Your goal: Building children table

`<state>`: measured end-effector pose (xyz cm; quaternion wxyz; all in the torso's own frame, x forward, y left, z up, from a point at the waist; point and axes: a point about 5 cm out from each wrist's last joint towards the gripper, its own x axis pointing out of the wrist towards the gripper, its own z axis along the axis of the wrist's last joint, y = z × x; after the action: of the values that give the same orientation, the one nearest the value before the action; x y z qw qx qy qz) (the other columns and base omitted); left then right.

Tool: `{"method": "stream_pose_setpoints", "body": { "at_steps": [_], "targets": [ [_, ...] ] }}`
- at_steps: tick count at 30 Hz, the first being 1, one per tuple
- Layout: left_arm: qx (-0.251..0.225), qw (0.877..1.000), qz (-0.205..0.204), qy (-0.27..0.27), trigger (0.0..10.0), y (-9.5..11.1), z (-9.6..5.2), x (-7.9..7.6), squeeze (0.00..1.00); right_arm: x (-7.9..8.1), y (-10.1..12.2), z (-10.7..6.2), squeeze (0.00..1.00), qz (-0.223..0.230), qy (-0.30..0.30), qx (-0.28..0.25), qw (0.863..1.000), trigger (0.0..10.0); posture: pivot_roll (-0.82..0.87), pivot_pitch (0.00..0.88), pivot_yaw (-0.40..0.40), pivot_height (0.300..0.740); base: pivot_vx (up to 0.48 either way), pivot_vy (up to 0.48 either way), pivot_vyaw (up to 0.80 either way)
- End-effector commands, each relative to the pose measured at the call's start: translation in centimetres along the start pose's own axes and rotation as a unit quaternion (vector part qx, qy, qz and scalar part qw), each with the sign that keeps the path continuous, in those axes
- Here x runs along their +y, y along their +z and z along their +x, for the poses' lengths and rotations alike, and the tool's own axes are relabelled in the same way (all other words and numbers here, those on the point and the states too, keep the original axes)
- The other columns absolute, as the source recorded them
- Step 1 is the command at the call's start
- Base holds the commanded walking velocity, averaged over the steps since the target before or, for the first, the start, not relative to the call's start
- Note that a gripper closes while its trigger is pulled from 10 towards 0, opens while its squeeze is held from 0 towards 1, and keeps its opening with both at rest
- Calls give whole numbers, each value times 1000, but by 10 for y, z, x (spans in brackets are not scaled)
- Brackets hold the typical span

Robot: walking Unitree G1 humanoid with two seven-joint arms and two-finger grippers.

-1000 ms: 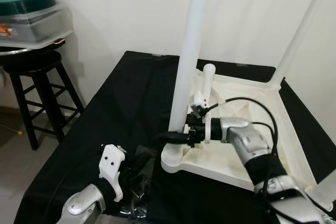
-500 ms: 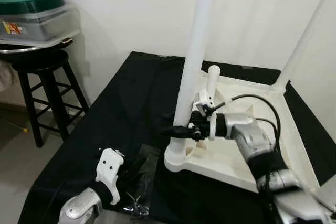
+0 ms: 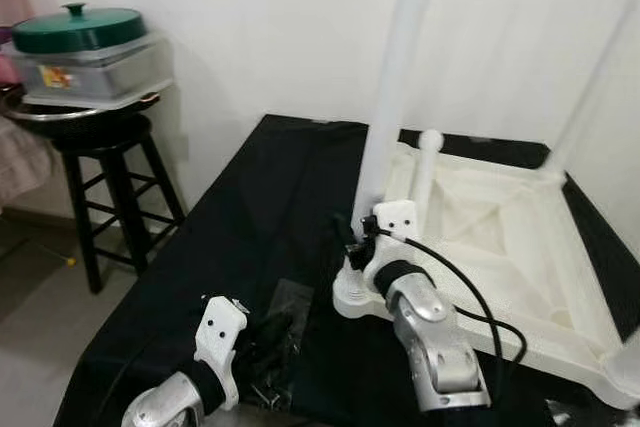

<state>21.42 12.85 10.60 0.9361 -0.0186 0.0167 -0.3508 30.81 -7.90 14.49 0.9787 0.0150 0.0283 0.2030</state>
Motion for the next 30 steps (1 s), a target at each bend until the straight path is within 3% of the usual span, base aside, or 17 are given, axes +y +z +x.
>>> {"method": "stream_pose_setpoints", "body": {
  "at_steps": [1, 6, 7, 8, 9, 10, 12, 15, 16, 17, 18, 20, 25, 26, 27, 28, 30],
  "targets": [
    [0, 1000, -5, 3, 10000, 1, -1, -2, 0, 8, -34, -7, 0, 19, 26, 91, 995, 10000, 66, 0, -38, 740, 0, 0, 0],
    [-3, 1000, -11, 12, 10000, 2, -3, -2, 0, 11, -22, -13, 0, 23, 54, 99, 993, 10000, 68, 0, -37, 740, 0, 0, 0],
    [-4, 1000, -10, 8, 10000, 3, -1, -4, 0, 13, -15, -13, 1000, 26, 107, 89, 990, 10000, 59, 0, -26, 740, 0, 0, 0],
    [-3, 1000, -9, 2, 10000, 2, 1, -5, 0, 10, -3, -12, 1000, 10, 162, 66, 985, 10000, 60, 0, -23, 740, 0, 0, 0],
    [-3, 1000, -9, 2, 10000, 2, 1, -5, 0, 10, -3, -12, 1000, 10, 162, 66, 985, 10000, 60, 0, -23, 740, 0, 0, 0],
    [-2, 1000, -8, -2, 10000, 2, 2, -5, 0, 8, 5, -11, 1000, -4, 202, 50, 978, 10000, 60, 0, -23, 740, 0, 0, 0],
    [-5, 1000, -18, -3, 10000, 3, 3, -3, 0, -5, 28, -12, 1000, -52, 305, 4, 951, 10000, 64, 0, -34, 740, 0, 0, 0],
    [-7, 1000, -20, -1, 10000, 3, 3, -2, 0, -10, 35, -13, 1000, -70, 334, -9, 940, 10000, 63, 0, -33, 740, 0, 0, 0],
    [-11, 1000, -20, 2, 10000, 4, 4, -2, 0, -18, 46, -8, 0, -90, 348, -20, 933, 10000, 71, 0, -37, 740, 0, 0, 0],
    [-13, 1000, -20, 5, 10000, 4, 5, -2, 0, -24, 56, -4, 0, -98, 371, -25, 923, 10000, 66, 0, -39, 740, 0, 0, 0],
    [-13, 1000, -20, 5, 10000, 4, 5, -2, 0, -24, 56, -4, 0, -98, 371, -25, 923, 10000, 66, 0, -39, 740, 0, 0, 0],
    [-14, 1000, -20, 9, 10000, 3, 6, -3, 0, -30, 64, -2, 0, -114, 417, -15, 902, 10000, 61, 0, -37, 740, 0, 0, 0],
    [-19, 1000, -17, 8, 10000, 5, 4, -5, 0, -39, 62, 1, 0, -114, 450, 11, 886, 10000, 81, 0, -53, 740, 0, 0, 0],
    [-28, 999, -16, 7, 10000, 8, 6, -4, 0, -42, 62, 7, 0, -110, 456, 17, 883, 6549, 75, 0, -52, 740, 0, 0, 0],
    [-28, 999, -16, 7, 10000, 8, 6, -4, 0, -42, 62, 7, 0, -110, 456, 17, 883, 6549, 75, 0, -52, 740, 0, 0, 0],
    [-28, 1000, -9, 2, 10000, 10, 8, -5, 0, -43, 61, 10, 0, -106, 458, 20, 882, 3686, 54, 0, -34, 740, 0, 0, 0],
    [-28, 1000, -5, -2, 10000, 11, 10, -7, 0, -43, 60, 12, 0, -104, 458, 23, 882, 3686, 54, 0, -34, 740, 0, 0, 0]
  ]
}}
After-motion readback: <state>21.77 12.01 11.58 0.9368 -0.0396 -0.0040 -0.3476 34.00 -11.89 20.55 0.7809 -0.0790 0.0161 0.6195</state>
